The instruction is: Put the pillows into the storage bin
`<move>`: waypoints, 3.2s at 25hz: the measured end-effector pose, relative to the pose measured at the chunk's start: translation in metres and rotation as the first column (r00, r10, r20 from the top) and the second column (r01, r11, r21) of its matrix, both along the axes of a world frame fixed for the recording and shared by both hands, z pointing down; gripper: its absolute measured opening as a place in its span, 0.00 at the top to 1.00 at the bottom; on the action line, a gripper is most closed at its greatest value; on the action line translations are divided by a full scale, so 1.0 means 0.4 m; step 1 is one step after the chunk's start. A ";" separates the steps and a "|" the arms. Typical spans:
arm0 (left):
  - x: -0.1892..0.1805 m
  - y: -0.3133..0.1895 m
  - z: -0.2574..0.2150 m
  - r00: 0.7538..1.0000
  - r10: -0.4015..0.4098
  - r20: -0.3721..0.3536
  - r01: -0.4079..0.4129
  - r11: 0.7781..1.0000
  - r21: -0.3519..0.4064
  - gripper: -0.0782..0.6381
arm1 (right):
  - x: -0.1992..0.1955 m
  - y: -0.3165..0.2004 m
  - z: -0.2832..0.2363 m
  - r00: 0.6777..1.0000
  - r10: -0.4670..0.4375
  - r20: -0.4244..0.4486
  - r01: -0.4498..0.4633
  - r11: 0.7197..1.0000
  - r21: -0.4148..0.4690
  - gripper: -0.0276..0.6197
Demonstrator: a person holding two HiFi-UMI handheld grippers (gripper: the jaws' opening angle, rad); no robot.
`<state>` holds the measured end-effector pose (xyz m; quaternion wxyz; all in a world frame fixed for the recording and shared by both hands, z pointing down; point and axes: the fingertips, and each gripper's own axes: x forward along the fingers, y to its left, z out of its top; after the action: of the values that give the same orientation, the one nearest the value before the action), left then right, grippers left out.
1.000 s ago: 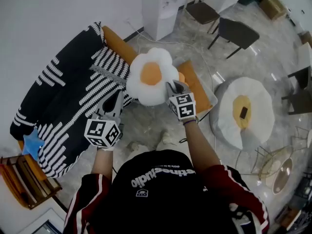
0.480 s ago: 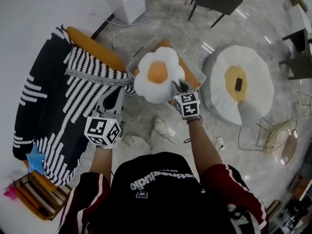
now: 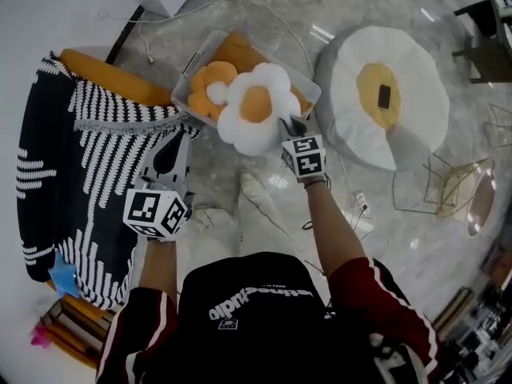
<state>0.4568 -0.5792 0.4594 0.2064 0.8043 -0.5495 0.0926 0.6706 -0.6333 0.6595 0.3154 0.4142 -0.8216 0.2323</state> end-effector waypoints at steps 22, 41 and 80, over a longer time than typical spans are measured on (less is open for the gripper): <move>0.065 0.011 0.176 1.000 -0.009 0.020 0.010 0.997 -0.075 0.89 | 0.119 -0.015 0.268 0.999 0.048 -0.025 -0.050 0.995 -0.083 0.52; -0.223 0.199 -0.042 0.945 -0.327 0.026 0.326 0.945 0.014 0.89 | -0.127 -0.074 -0.043 0.989 -0.144 -0.016 0.145 0.989 0.037 0.51; -1.073 1.816 -0.313 0.133 -0.991 -0.004 0.971 0.130 0.202 0.89 | -1.623 1.203 -0.544 0.257 -0.962 0.096 0.931 0.273 0.242 0.53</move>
<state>0.0276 0.1471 0.3340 0.1166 0.2524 -0.9589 -0.0562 0.0216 -0.1520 0.4419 0.2680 -0.1696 -0.9483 -0.0146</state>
